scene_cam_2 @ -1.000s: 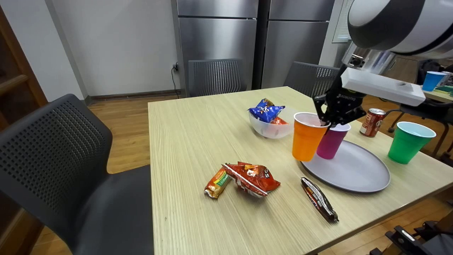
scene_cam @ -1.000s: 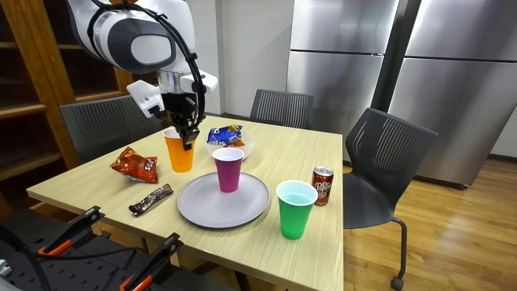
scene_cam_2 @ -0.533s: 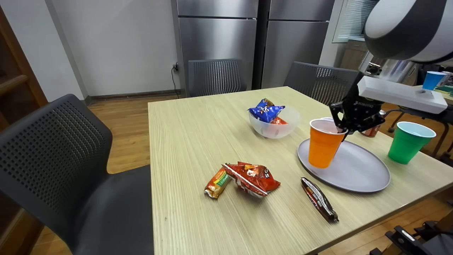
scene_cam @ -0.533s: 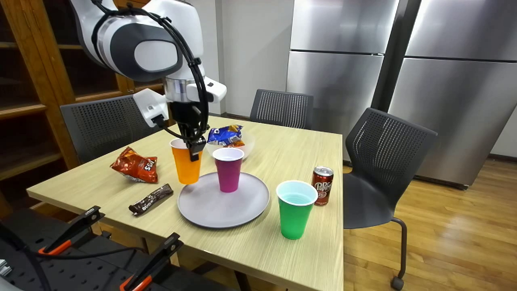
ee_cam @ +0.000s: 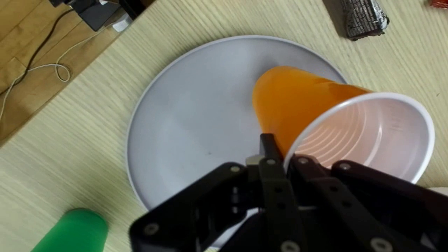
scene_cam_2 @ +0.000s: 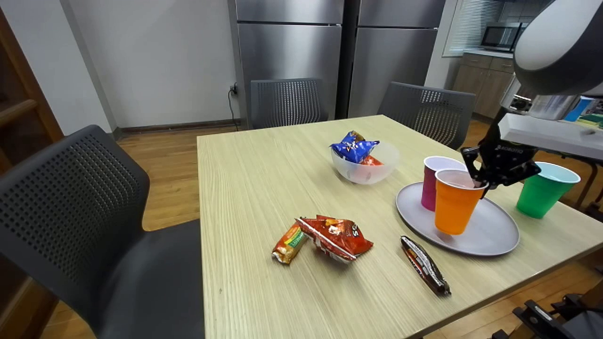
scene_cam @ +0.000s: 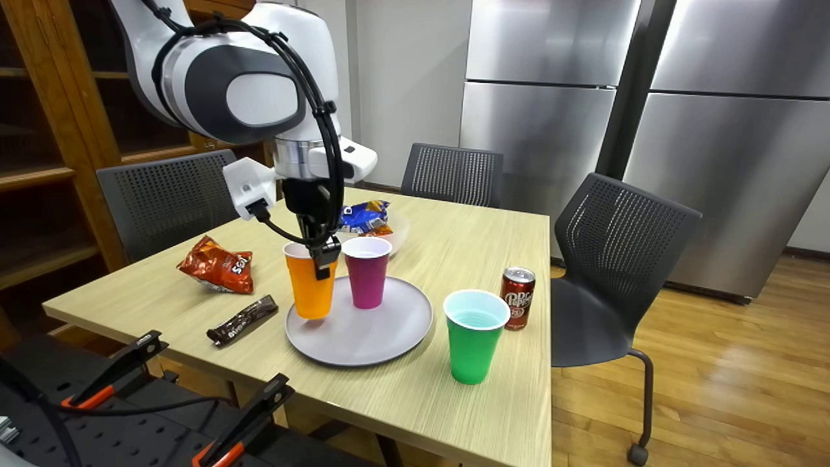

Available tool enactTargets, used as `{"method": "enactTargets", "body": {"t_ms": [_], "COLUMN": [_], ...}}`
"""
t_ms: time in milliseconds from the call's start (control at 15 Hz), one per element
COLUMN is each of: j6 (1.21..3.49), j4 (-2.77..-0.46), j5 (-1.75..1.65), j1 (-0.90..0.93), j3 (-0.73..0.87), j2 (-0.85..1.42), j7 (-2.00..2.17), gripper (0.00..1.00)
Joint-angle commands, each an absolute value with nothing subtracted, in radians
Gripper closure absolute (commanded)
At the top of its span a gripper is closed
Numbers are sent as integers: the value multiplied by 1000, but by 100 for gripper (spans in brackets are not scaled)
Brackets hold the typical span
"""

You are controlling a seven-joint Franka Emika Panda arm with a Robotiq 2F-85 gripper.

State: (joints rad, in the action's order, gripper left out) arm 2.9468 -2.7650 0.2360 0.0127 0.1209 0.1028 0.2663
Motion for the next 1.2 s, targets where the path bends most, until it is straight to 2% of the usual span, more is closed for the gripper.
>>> {"method": "enactTargets", "body": {"t_ms": [0,1133], "j6": [2971,2968], "j4": [-2798,-2777], "j5": [186,185], "j1": [-7,0], "j3": [138,173], "j2": [81,151], "j7": [321,358], "gripper": [99,99]}}
